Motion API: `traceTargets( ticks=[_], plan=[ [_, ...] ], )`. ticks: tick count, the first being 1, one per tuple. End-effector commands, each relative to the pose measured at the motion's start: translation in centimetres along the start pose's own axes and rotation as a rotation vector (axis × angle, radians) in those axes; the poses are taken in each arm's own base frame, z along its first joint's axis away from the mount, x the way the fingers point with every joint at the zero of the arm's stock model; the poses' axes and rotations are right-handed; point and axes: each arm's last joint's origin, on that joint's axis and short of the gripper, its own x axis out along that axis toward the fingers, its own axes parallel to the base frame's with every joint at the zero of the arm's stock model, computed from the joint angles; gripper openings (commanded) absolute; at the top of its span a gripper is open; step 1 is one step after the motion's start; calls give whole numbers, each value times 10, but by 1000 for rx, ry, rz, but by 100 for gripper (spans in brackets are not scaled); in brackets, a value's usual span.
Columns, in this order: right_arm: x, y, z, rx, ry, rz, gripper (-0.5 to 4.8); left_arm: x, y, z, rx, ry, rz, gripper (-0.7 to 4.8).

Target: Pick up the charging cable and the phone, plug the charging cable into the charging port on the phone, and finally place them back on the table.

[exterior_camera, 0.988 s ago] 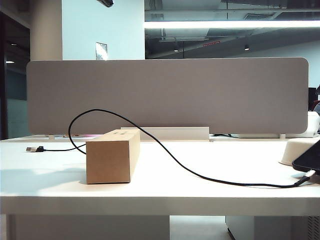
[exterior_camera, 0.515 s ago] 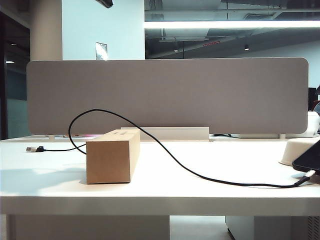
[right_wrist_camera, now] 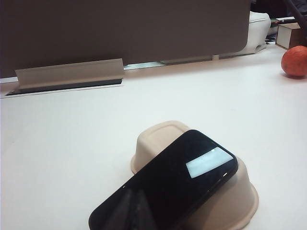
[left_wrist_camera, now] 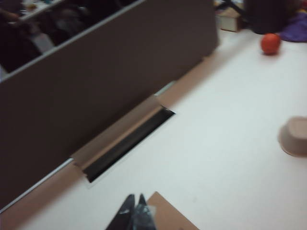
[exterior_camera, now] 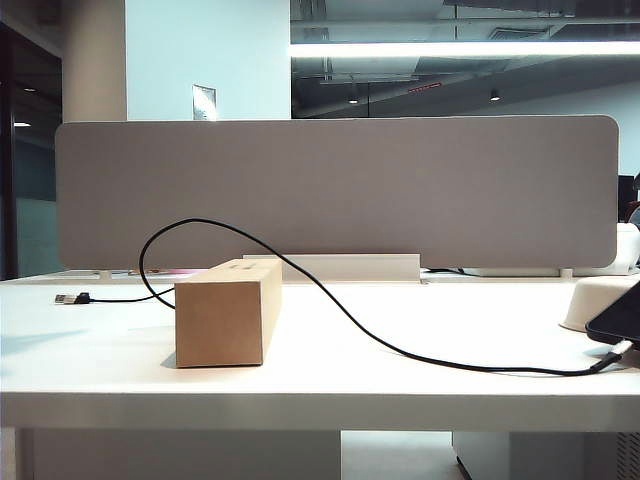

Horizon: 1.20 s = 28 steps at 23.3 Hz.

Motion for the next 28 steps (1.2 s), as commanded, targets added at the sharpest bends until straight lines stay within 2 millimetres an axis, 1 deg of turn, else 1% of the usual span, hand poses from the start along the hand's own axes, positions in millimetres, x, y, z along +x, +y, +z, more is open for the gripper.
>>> traceTargets(
  ticks=[1, 3, 5, 6, 8, 10, 11, 12, 13, 14, 17, 18, 19, 21, 22, 23, 25, 27, 28],
  plan=[
    [0, 0, -1, -3, -4, -3, -1, -29, 10, 4, -11, -49, 88, -5],
    [0, 0, -1, -3, -4, -3, -1, -48, 17, 5, -9, -69, 158, -5],
    [0, 0, -1, -3, -4, -3, -1, -54, 21, 6, -3, -92, 195, -5],
    [0, 0, -1, -3, -4, -3, -1, -58, 22, 5, 13, -138, 231, -5],
    [0, 0, -1, -3, -4, -3, -1, -58, 20, -5, 31, -189, 263, -5],
    [0, 0, -1, -3, -4, -3, -1, -58, 17, -29, 1, -213, 304, -5],
    [0, 0, -1, -3, -4, -3, -1, -59, 15, -38, -11, -206, 314, -5],
    [0, 0, -1, -3, -4, -3, -1, -62, 11, -55, -19, -185, 329, -5],
    [0, 0, -1, -3, -4, -3, -1, -63, 9, -63, -24, -171, 336, -5],
    [0, 0, -1, -3, -4, -3, -1, -69, 3, -81, -38, -143, 359, -5],
    [0, 0, -1, -3, -4, -3, -1, -79, -7, -107, -52, -128, 398, -5],
    [0, 0, -1, -3, -4, -3, -1, -82, -12, -117, -49, -134, 411, -5],
    [0, 0, -1, -3, -4, -3, -1, -86, -21, -137, -43, -149, 441, -5],
    [0, 0, -1, -3, -4, -3, -1, -88, -29, -154, -41, -156, 479, -5],
    [0, 0, -1, -3, -5, -3, -1, -89, -36, -171, -38, -170, 497, -5],
    [0, 0, -1, -3, -5, -3, -1, -91, -42, -182, -49, -178, 504, -5],
    [0, 0, -1, -3, -5, -3, -1, -91, -51, -197, -63, -169, 507, -5],
    [0, 0, -1, -3, -5, -3, -1, -92, -57, -208, -67, -162, 518, -5],
    [0, 0, -1, -3, -5, -3, -1, -93, -62, -217, -82, -163, 517, -5]
  ],
)
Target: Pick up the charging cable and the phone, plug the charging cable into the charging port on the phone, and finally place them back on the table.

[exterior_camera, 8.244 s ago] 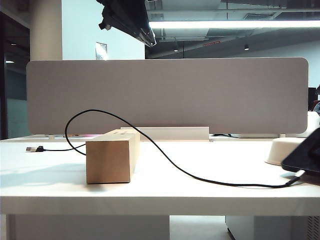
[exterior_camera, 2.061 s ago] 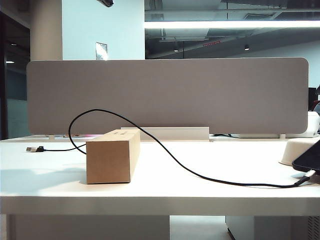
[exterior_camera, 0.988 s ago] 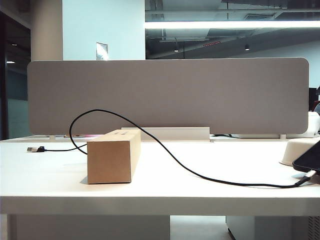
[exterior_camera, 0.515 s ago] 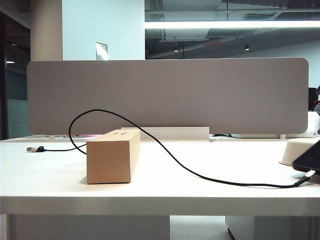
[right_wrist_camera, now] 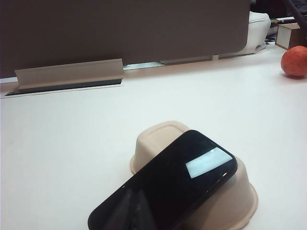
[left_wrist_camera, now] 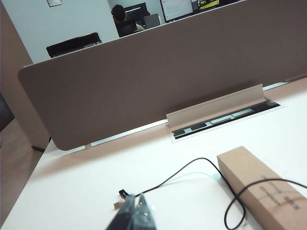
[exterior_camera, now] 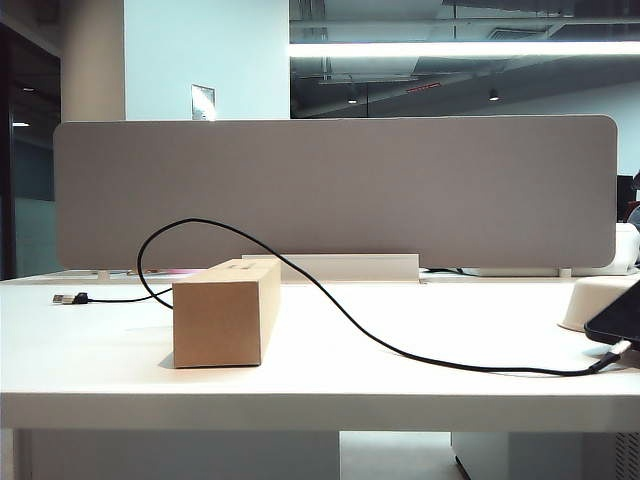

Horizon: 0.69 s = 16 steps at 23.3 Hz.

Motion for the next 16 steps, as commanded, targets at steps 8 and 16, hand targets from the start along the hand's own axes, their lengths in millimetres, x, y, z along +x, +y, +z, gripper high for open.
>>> traceTargets(
  ticks=[8, 16],
  plan=[
    [0, 0, -1, -3, -5, -3, -1, -25, -25, -70, -117, -95, 38, -5],
    [0, 0, -1, -3, -5, -3, -1, -26, -34, -110, -213, -116, 124, -6]
  ],
)
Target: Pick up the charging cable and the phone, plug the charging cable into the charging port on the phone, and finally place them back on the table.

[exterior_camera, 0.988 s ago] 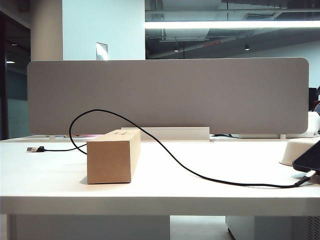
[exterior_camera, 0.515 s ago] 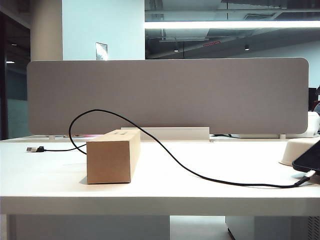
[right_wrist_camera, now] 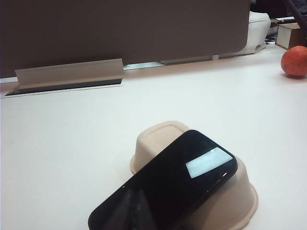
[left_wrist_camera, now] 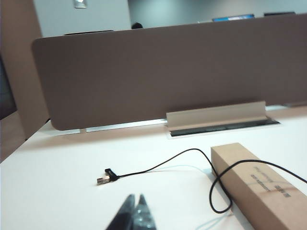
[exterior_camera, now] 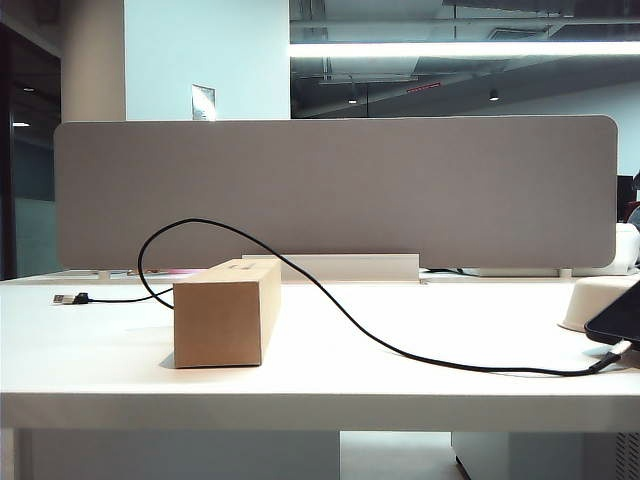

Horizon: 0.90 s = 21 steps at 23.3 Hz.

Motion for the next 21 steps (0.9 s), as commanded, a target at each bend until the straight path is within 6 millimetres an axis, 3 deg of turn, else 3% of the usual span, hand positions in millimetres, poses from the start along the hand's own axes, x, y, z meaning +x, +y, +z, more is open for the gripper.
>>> traceTargets(
  ticks=[1, 21],
  plan=[
    [0, 0, -1, -3, -4, -3, -1, -1, 0, -9, -47, -7, 46, -5],
    [0, 0, -1, -3, -5, -3, -1, -4, 1, -34, -74, 138, 143, -5]
  ],
)
